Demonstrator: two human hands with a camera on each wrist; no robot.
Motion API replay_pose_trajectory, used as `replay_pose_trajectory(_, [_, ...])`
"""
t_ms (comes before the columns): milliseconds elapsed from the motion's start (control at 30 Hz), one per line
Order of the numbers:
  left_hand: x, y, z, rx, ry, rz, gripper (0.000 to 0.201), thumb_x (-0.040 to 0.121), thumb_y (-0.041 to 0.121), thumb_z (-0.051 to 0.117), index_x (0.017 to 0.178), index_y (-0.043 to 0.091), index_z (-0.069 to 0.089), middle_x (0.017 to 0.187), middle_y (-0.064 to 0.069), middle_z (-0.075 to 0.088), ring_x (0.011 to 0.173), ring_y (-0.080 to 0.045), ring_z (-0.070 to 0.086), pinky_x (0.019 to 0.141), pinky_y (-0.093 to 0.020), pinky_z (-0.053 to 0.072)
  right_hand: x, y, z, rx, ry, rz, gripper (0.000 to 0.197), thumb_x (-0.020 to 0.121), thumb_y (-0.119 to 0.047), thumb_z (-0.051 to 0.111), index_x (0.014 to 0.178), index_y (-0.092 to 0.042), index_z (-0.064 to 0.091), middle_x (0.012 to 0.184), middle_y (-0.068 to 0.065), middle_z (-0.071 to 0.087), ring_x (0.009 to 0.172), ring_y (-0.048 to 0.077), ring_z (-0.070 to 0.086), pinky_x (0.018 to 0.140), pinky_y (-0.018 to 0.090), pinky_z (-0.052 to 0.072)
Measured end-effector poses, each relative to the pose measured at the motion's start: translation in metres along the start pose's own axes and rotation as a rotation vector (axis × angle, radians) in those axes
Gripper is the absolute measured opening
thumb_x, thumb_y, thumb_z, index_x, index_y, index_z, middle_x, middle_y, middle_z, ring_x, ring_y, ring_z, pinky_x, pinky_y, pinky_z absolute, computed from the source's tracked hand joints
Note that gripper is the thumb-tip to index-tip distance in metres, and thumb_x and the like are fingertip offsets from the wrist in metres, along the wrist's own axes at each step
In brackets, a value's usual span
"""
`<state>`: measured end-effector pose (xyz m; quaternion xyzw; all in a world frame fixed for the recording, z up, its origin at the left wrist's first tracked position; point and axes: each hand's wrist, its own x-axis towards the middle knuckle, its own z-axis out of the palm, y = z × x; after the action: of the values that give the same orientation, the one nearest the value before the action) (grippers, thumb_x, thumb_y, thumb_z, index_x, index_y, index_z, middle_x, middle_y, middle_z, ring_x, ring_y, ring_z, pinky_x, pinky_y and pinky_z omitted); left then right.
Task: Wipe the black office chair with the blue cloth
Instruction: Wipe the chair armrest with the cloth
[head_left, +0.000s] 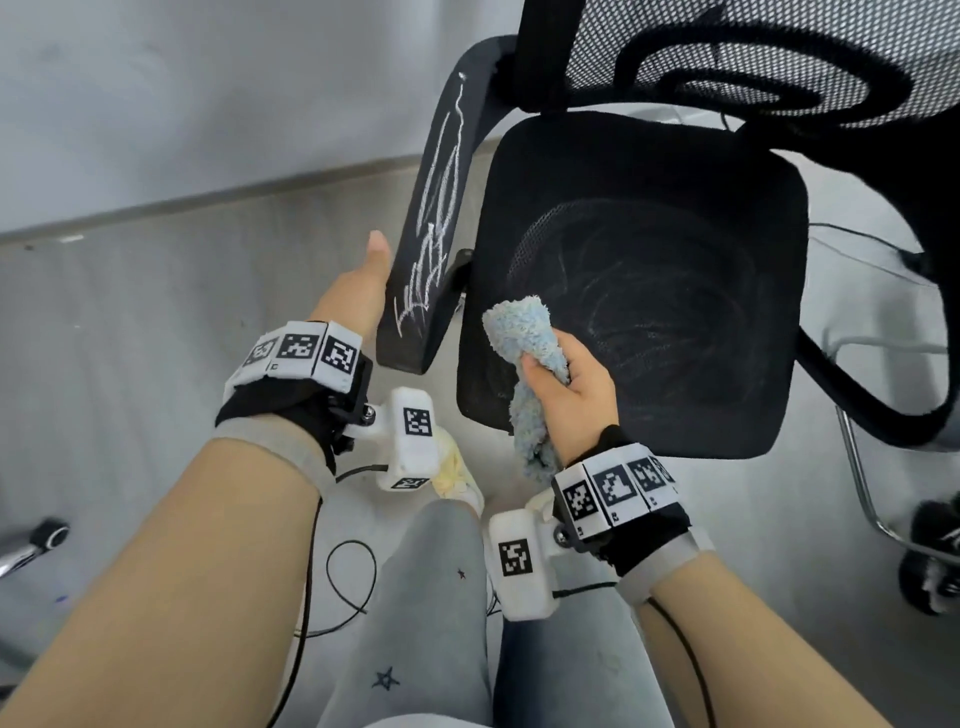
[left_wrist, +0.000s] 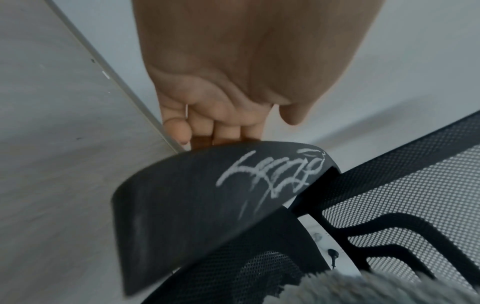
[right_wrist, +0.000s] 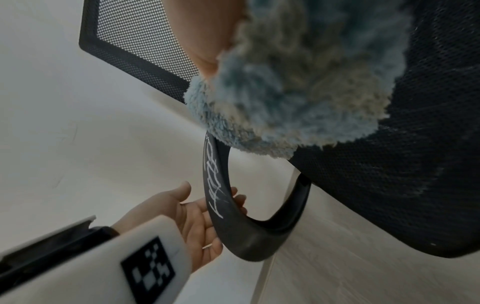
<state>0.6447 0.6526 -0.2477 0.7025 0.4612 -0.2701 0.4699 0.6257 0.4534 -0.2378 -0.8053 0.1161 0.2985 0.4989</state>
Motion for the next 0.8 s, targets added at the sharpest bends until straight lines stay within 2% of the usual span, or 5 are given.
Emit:
replay_pose_trajectory(133, [-0.008, -0.012, 0.007, -0.146, -0.167, -0.032, 0.065, 0.089, 0.065, 0.011, 0.075, 0.021, 0.056, 0.084, -0.005, 0.064, 0.078, -0.022, 0.058, 0.077, -0.028, 0.046, 0.001, 0.002, 0.002, -0.010, -0.005, -0.007, 0.037, 0.075, -0.041, 0.050, 0.110, -0.033, 0.059, 0.105, 0.013, 0.061, 0.103, 0.028, 0.056, 0.091, 0.051, 0.048])
replay_pose_trajectory(267, [-0.020, -0.034, 0.028, -0.536, -0.247, -0.051, 0.050, 0.092, 0.057, 0.027, 0.098, 0.021, 0.062, 0.119, -0.013, 0.065, 0.099, -0.021, 0.064, 0.102, -0.040, 0.045, 0.001, 0.000, 0.003, -0.016, 0.009, -0.045, 0.033, 0.077, -0.038, 0.050, 0.108, -0.033, 0.059, 0.101, 0.012, 0.064, 0.103, 0.029, 0.056, 0.090, 0.051, 0.048])
replay_pose_trajectory(533, [-0.041, -0.071, 0.058, -0.882, -0.341, -0.064, 0.041, 0.097, 0.039, 0.028, 0.102, 0.015, 0.060, 0.102, -0.002, 0.066, 0.080, -0.005, 0.069, 0.079, -0.023, 0.056, 0.012, -0.030, 0.001, -0.137, 0.023, -0.205, 0.029, 0.090, -0.020, 0.054, 0.119, -0.022, 0.057, 0.108, 0.006, 0.053, 0.092, 0.002, 0.049, 0.082, 0.008, 0.042])
replay_pose_trajectory(667, [-0.040, -0.088, 0.055, -0.952, -0.370, -0.097, 0.039, 0.097, 0.036, 0.029, 0.100, 0.012, 0.060, 0.088, 0.000, 0.073, 0.073, -0.008, 0.071, 0.070, -0.022, 0.059, 0.024, -0.062, 0.015, -0.244, 0.004, -0.441, 0.032, 0.088, -0.014, 0.055, 0.120, -0.016, 0.056, 0.092, -0.024, 0.045, 0.103, 0.014, 0.040, 0.083, 0.012, 0.037])
replay_pose_trajectory(800, [-0.039, -0.096, 0.047, -0.976, -0.370, -0.147, 0.037, 0.097, 0.036, 0.032, 0.093, 0.014, 0.062, 0.074, 0.004, 0.075, 0.066, -0.007, 0.071, 0.062, -0.020, 0.058, 0.047, -0.079, 0.048, -0.526, -0.191, -0.627, 0.049, 0.087, -0.016, 0.056, 0.134, -0.013, 0.043, 0.136, -0.006, 0.048, 0.111, 0.019, 0.035, 0.099, 0.021, 0.031])
